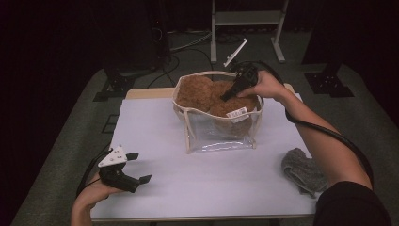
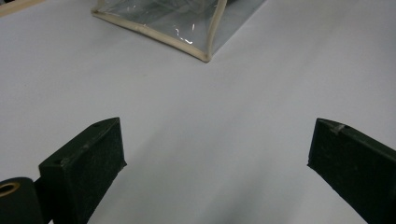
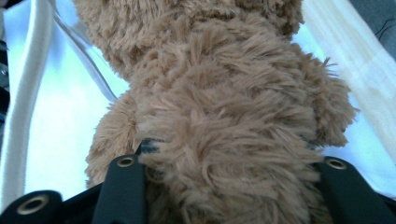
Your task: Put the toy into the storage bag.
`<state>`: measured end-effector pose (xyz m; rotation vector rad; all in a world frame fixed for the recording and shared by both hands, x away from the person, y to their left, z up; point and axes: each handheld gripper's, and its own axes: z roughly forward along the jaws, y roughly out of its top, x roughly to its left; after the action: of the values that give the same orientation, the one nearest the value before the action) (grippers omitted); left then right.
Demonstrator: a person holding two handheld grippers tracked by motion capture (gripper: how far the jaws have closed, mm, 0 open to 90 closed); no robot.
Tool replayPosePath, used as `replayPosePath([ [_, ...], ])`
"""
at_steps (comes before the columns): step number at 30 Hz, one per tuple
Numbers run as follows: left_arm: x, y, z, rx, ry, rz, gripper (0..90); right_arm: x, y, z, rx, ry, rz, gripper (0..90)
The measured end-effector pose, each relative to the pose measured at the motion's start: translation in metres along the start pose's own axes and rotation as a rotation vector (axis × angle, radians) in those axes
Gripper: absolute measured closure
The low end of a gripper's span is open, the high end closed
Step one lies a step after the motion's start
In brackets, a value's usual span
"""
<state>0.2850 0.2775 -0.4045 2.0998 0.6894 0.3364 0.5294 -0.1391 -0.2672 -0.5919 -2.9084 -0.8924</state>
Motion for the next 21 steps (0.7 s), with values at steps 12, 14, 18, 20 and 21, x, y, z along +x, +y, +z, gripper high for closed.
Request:
replayPosePath([
  [12,0.000,0.000,-0.001,-0.004,0.001,-0.007,3.0,0.007,0.002,0.007,0.013,-0.018,-0.007,27.1],
  [14,0.000,0.000,-0.001,-0.004,0.002,-0.004,3.0,0.008,0.003,0.008,0.013,-0.026,-0.017,27.4],
  [18,0.001,0.000,-0.001,-0.004,0.002,-0.005,3.0,0.008,0.004,0.005,-0.018,-0.021,-0.016,30.4],
  [20,0.000,0.000,-0.001,-0.006,0.002,-0.006,3.0,0.009,0.007,0.004,-0.018,-0.021,-0.019,30.8],
  [21,0.000,0.000,-0.001,-0.006,0.002,-0.007,3.0,0.010,0.009,0.004,-0.021,-0.020,-0.026,30.8],
])
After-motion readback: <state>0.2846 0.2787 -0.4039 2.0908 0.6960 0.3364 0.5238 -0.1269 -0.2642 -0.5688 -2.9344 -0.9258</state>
